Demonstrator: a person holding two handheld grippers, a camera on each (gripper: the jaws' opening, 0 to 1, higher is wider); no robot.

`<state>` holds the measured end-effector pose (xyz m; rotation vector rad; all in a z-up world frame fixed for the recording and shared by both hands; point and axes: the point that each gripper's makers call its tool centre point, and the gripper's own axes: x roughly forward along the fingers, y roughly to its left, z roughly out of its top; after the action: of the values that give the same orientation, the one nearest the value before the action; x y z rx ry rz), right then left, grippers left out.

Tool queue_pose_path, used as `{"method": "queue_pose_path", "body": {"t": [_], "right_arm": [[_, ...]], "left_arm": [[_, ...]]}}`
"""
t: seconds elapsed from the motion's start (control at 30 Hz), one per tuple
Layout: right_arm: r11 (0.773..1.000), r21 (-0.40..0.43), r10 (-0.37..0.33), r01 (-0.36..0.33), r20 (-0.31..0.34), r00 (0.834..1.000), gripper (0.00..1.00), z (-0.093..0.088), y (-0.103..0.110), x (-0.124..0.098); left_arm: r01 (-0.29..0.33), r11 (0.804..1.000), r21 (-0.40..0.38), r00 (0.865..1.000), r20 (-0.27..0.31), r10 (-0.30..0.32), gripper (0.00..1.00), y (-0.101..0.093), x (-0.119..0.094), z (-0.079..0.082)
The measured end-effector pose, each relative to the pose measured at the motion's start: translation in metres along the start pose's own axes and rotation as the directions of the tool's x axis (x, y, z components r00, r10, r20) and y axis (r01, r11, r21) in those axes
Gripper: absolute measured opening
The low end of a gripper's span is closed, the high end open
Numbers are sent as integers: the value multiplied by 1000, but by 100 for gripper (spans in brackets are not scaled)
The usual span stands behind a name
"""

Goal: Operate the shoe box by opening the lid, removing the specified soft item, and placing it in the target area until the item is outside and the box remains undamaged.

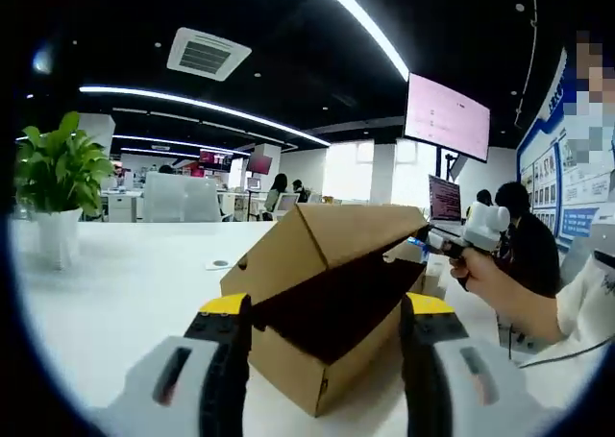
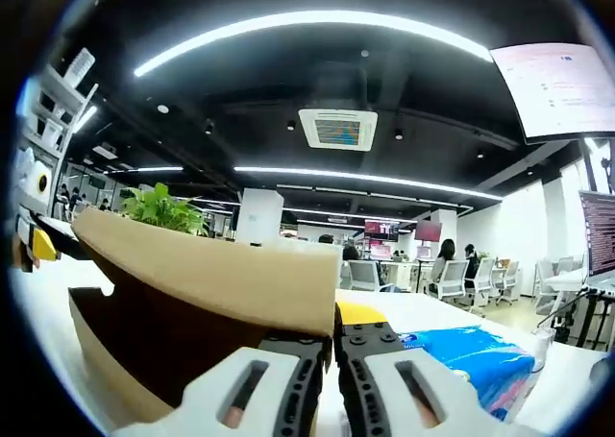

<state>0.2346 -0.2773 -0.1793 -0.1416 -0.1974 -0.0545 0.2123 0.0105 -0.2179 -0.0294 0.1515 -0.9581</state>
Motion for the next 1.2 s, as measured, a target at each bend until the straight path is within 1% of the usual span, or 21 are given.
{"method": "queue_pose_path", "body": {"t": [0.03, 0.13, 0.2, 0.23, 0.33, 0.4, 0.43, 0.57, 0.63, 0.67, 0.73, 0.77, 0.8, 0.87, 0.9, 0.93, 1.0, 1.1, 1.13, 1.17, 1.2], "right_arm": [[1000, 2, 0, 0, 3, 1000, 0, 0, 0, 0], [1000, 1, -1, 1, 2, 1000, 0, 1, 0, -1], [1000, -6, -2, 2, 0, 1000, 0, 1, 0, -1], [1000, -6, -2, 2, 1, 1000, 0, 1, 1, -2], [1000, -7, -1, 1, 5, 1000, 0, 0, 1, -4], [1000, -17, 0, 0, 7, 1000, 0, 0, 2, -5], [1000, -27, 1, -1, 6, 1000, 0, 0, 2, -6], [999, -51, 8, -8, 3, 1000, 0, -1, 3, -8], [998, -59, 12, -12, -5, 1000, 0, -2, 3, -9], [998, -60, 14, -15, -10, 1000, 0, -3, 4, -10], [998, -65, 21, -22, -24, 1000, 0, -6, 4, -11], [998, -62, 26, -28, -33, 999, 1, -7, 5, -12], [997, -69, 36, -40, -56, 998, 1, -9, 5, -13], [998, -57, 38, -41, -59, 998, 1, -8, 4, -14], [998, -42, 46, -48, -61, 997, 1, -7, 4, -14], [997, -36, 59, -62, -77, 995, 1, -8, 4, -13], [996, -49, 66, -71, -87, 994, 1, -9, 4, -14], [995, -35, 85, -88, -92, 992, 2, -10, 5, -14], [994, -22, 101, -103, -93, 991, 3, -11, 6, -15], [992, -33, 121, -125, -100, 988, 4, -12, 7, -15], [989, -20, 145, -148, -112, 983, 5, -13, 8, -15]], "left_arm": [[2, 1000, 4, 1000, 23, -2, 68, -2, 0, 3], [10, 1000, -30, 999, 48, -9, 71, -6, -4, 12], [-1, 999, -41, 998, 58, 3, 71, -5, -6, 16], [-3, 999, -52, 999, 46, 5, 69, -5, -6, 17], [-7, 998, -61, 999, 45, 9, 65, -4, -8, 19], [-8, 999, -52, 1000, 22, 9, 65, -6, -7, 16], [-13, 999, -42, 999, 30, 14, 65, -7, -7, 16], [-7, 999, -51, 999, 38, 9, 64, -9, -6, 19], [-14, 999, -32, 999, 41, 15, 62, -10, -4, 21], [-8, 1000, -14, 1000, 26, 8, 61, -13, -2, 19], [-24, 999, 21, 999, 25, 23, 59, -15, 0, 19], [-13, 1000, 28, 1000, 9, 13, 60, -18, 2, 17], [-20, 999, 37, 1000, -5, 20, 61, -17, 2, 15], [-28, 999, 45, 1000, -5, 28, 61, -17, 2, 15], [-26, 999, 45, 1000, -6, 26, 62, -18, 2, 15], [-24, 999, 33, 1000, -5, 24, 62, -18, 2, 16], [-22, 1000, 15, 1000, 3, 22, 63, -18, 2, 18], [-29, 999, 23, 1000, 0, 29, 64, -20, 3, 18], [-32, 999, 31, 999, -7, 32, 64, -20, 3, 17], [-31, 999, 32, 999, -11, 32, 65, -20, 3, 16], [-33, 999, 31, 999, -9, 33, 64, -19, 3, 17]]}}
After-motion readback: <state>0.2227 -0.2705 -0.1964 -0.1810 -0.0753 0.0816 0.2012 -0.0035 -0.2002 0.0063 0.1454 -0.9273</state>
